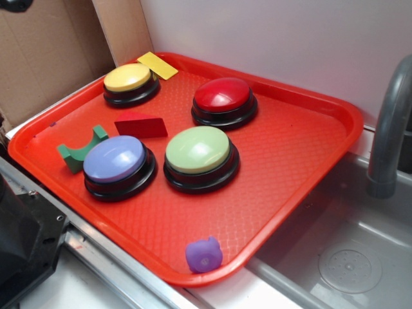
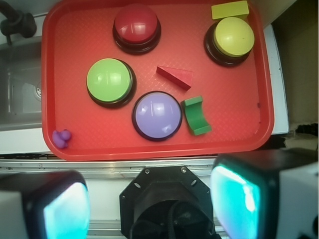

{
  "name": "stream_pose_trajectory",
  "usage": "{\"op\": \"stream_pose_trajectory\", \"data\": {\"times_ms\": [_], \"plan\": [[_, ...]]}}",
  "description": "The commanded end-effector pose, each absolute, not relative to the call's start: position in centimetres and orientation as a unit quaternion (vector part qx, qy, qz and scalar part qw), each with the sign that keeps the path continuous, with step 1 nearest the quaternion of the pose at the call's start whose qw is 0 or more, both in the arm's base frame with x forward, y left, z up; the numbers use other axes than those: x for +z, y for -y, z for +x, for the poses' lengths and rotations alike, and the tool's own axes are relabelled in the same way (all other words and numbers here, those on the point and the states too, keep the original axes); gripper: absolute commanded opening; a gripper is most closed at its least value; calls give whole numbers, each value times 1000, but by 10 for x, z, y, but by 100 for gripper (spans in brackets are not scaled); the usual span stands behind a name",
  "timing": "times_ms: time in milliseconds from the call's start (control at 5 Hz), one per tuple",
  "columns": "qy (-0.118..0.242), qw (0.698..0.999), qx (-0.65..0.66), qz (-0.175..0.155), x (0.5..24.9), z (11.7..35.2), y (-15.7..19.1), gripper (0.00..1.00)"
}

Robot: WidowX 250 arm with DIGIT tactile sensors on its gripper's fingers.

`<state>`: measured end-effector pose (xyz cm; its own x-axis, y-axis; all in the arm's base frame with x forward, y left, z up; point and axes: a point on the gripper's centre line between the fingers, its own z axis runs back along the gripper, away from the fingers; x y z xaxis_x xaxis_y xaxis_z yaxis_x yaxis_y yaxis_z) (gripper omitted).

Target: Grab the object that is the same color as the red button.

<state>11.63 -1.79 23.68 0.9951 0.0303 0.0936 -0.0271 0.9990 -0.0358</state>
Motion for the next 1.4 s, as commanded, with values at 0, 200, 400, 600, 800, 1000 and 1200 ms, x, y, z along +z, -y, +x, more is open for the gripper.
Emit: {"op": "stream_pose_trajectory", "data": {"times_ms": [0,200,400,600,800,1000,1200], "plan": [[47,999,14,-17,237,116,18,100],[45,988,141,-53,223,127,8,100],[36,960,265,-78,203,142,-5,100],[33,921,384,-58,180,161,-16,100],[17,868,493,-53,154,177,-26,100],[-5,814,579,-52,119,201,-36,100],[-14,770,637,-38,96,212,-43,100]]}}
